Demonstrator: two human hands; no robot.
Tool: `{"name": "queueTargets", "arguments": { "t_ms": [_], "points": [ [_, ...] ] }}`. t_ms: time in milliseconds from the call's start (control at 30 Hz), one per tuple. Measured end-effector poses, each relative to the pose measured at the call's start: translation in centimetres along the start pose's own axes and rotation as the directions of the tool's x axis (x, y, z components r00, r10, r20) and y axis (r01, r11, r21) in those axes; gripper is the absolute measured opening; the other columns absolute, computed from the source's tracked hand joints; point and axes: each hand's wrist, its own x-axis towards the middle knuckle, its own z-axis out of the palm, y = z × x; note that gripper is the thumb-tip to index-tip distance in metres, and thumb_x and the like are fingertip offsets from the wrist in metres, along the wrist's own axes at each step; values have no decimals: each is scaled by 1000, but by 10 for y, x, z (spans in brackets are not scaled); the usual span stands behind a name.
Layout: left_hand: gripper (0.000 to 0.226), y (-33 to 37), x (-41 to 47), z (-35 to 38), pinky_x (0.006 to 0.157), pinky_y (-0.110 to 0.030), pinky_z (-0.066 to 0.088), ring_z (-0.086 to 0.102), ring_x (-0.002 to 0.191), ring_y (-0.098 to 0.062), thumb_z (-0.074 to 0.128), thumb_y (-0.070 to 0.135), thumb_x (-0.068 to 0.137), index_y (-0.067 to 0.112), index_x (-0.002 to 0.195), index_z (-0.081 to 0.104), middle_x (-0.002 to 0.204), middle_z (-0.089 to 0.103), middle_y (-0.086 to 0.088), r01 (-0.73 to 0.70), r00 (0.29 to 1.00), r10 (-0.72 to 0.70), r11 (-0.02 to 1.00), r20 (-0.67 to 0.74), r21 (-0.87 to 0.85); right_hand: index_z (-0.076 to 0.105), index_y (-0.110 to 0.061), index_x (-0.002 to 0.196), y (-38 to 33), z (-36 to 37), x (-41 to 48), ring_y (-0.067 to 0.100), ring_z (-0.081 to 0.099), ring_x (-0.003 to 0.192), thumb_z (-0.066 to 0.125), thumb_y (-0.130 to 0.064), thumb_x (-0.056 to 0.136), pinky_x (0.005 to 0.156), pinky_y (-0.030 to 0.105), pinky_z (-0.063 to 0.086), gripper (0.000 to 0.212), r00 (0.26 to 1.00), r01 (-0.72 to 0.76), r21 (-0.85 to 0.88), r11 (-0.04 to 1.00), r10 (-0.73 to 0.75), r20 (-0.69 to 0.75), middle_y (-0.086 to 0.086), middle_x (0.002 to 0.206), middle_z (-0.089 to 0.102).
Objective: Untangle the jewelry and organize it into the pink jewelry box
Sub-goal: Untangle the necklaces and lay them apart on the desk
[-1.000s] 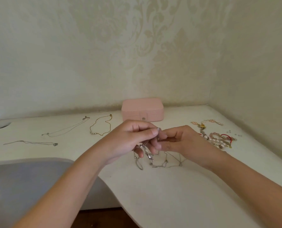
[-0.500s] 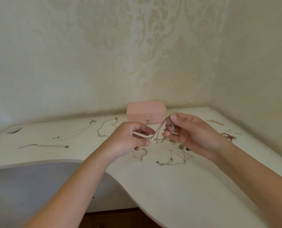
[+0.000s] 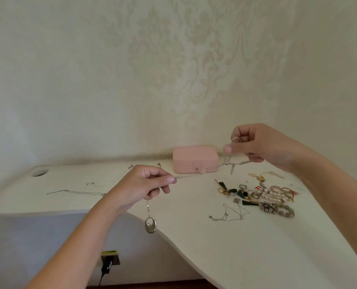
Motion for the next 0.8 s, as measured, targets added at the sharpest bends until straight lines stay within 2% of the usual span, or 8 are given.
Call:
{"name": "queueTargets", "arguments": {
  "t_ms": [100, 167, 267, 400, 467, 567, 700, 800],
  "points": [
    [12, 8, -8, -13, 43, -14, 24, 30, 45, -8, 67, 19, 85, 10, 85, 75, 63, 64, 0, -44, 995, 38, 997, -92, -66, 67, -16, 80, -11, -2, -5, 4, 34, 44, 78, -28, 72, 44, 14, 27, 18, 991, 5, -327, 945, 39, 129, -8, 49, 42],
    [11, 14, -14, -17, 43, -14, 23, 27, 44, -9, 68, 19, 84, 11, 83, 75, 64, 66, -1, -71, 991, 64, 996, -118, -58, 74, -19, 82, -17, 2, -11, 2, 40, 45, 76, -26, 76, 49, 11, 32, 9, 976, 18, -370, 929, 64, 210, -10, 49, 49],
    [12, 22, -22, -19, 42, -16, 21, 25, 46, -11, 66, 17, 85, 8, 83, 73, 68, 70, -2, -116, 982, 104, 991, -156, -68, 77, -23, 78, -21, 9, -16, 1, 50, 53, 73, -24, 80, 59, 12, 39, 4, 983, 38, -399, 916, 37, 179, -11, 59, 64],
    [18, 35, -27, -22, 42, -16, 18, 18, 54, -14, 61, 16, 88, 14, 77, 74, 85, 61, -7, -208, 957, 167, 965, -238, -161, 73, -16, 82, -25, 20, -22, 9, 41, 46, 67, -16, 85, 49, 14, 35, 6, 980, 24, -294, 956, 35, 194, -10, 47, 52],
    [23, 44, -29, -25, 42, -16, 18, 18, 56, -14, 60, 16, 88, 20, 70, 74, 92, 56, -9, -220, 953, 167, 955, -253, -200, 65, -11, 79, -22, 29, -25, 12, 50, 53, 62, -6, 86, 53, 18, 41, 9, 946, 5, -249, 968, 77, 316, -4, 60, 58],
    [17, 59, -36, -28, 41, -15, 18, 24, 49, -9, 60, 17, 89, 15, 73, 67, 88, 64, -1, -186, 965, 134, 955, -224, -229, 61, -11, 77, -17, 45, -32, 16, 61, 65, 58, -5, 80, 62, 20, 47, 7, 844, -25, -176, 984, 115, 524, 8, 75, 60],
    [18, 73, -46, -28, 38, -14, 17, 25, 48, -7, 59, 22, 89, 14, 73, 60, 74, 63, 7, -140, 986, 112, 962, -127, -233, 61, -10, 79, -17, 55, -37, 4, 60, 72, 57, -4, 81, 65, 7, 42, 8, 811, -6, -65, 998, 43, 583, -1, 77, 64],
    [16, 81, -56, -27, 37, -13, 19, 26, 45, -5, 63, 28, 80, 16, 71, 60, 73, 59, 5, -132, 990, 118, 960, -74, -245, 63, -14, 87, -18, 61, -38, -1, 60, 81, 64, -18, 80, 72, 8, 41, 8, 801, 6, -80, 997, 43, 598, -11, 83, 66]
  ]
}}
